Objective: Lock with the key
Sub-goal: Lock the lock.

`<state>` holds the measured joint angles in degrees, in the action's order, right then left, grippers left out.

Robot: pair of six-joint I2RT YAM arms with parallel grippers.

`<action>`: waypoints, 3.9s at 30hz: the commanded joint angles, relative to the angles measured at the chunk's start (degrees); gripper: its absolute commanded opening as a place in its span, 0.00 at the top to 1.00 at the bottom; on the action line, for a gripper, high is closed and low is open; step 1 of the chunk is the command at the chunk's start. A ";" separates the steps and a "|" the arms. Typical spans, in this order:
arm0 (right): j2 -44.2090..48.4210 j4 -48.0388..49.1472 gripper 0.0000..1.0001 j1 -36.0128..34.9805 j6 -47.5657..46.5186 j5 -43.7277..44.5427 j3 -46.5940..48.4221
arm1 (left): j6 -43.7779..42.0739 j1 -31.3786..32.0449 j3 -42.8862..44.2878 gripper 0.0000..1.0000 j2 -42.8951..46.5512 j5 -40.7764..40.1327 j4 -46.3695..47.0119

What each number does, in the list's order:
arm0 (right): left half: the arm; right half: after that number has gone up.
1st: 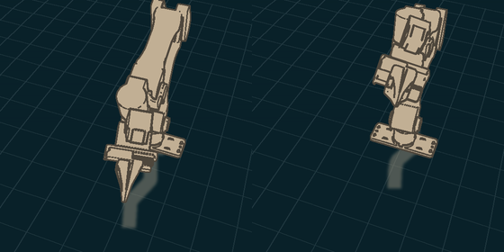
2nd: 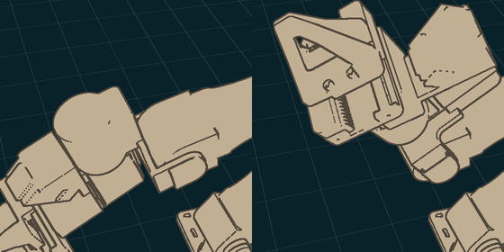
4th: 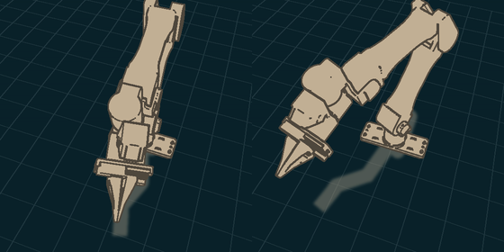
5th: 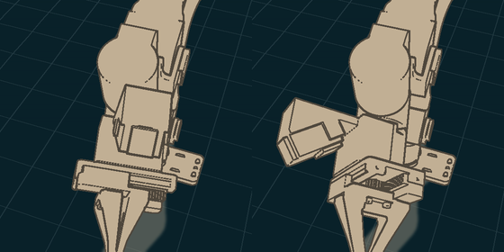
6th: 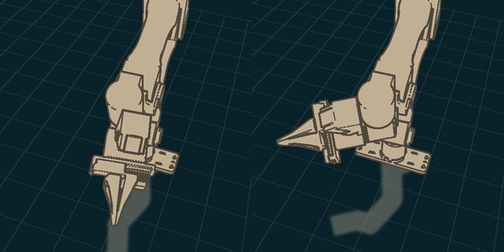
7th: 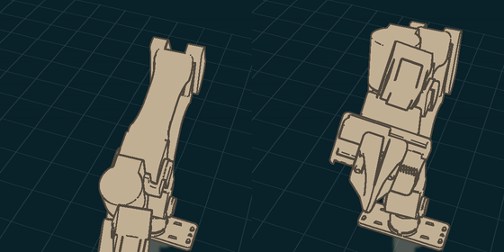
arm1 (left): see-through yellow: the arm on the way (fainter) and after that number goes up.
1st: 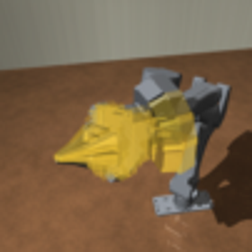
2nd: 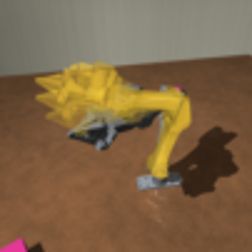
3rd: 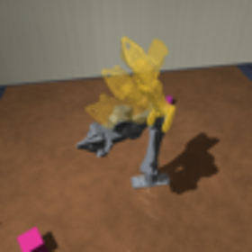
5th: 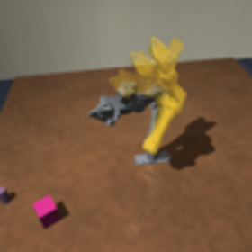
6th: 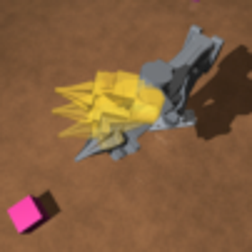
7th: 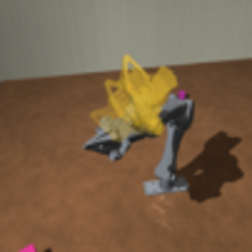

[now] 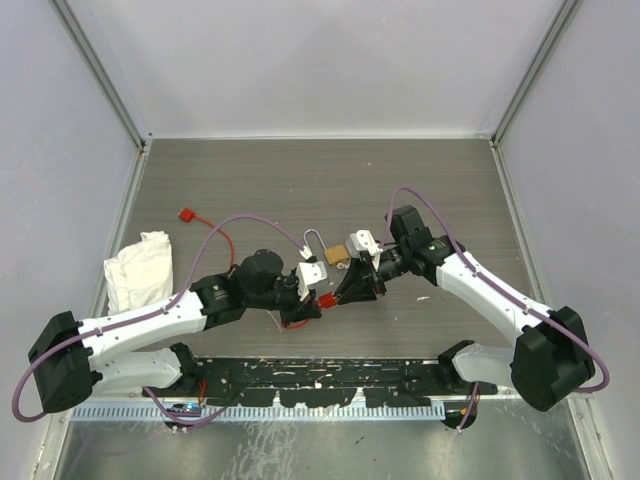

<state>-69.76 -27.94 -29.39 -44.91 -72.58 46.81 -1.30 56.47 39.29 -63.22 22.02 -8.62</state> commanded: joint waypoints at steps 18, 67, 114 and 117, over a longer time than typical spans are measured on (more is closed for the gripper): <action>0.52 0.34 0.76 0.29 -0.10 -3.67 1.37 | 0.03 -0.20 0.60 1.00 0.24 0.96 3.17; -9.83 -22.30 0.99 -6.24 -9.56 -0.54 7.55 | -6.41 10.16 3.49 1.00 3.81 -37.89 -8.60; -1.66 -11.60 0.99 -4.35 -8.86 3.43 2.41 | -2.50 22.45 1.83 1.00 8.47 -44.52 -16.42; -1.40 -11.61 0.99 -3.26 -8.53 3.05 2.43 | -3.60 22.62 2.07 1.00 4.57 -43.50 -14.14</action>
<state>-71.94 -35.92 -34.65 -53.84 -70.50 49.32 0.43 78.61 39.55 -55.66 -13.54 -19.57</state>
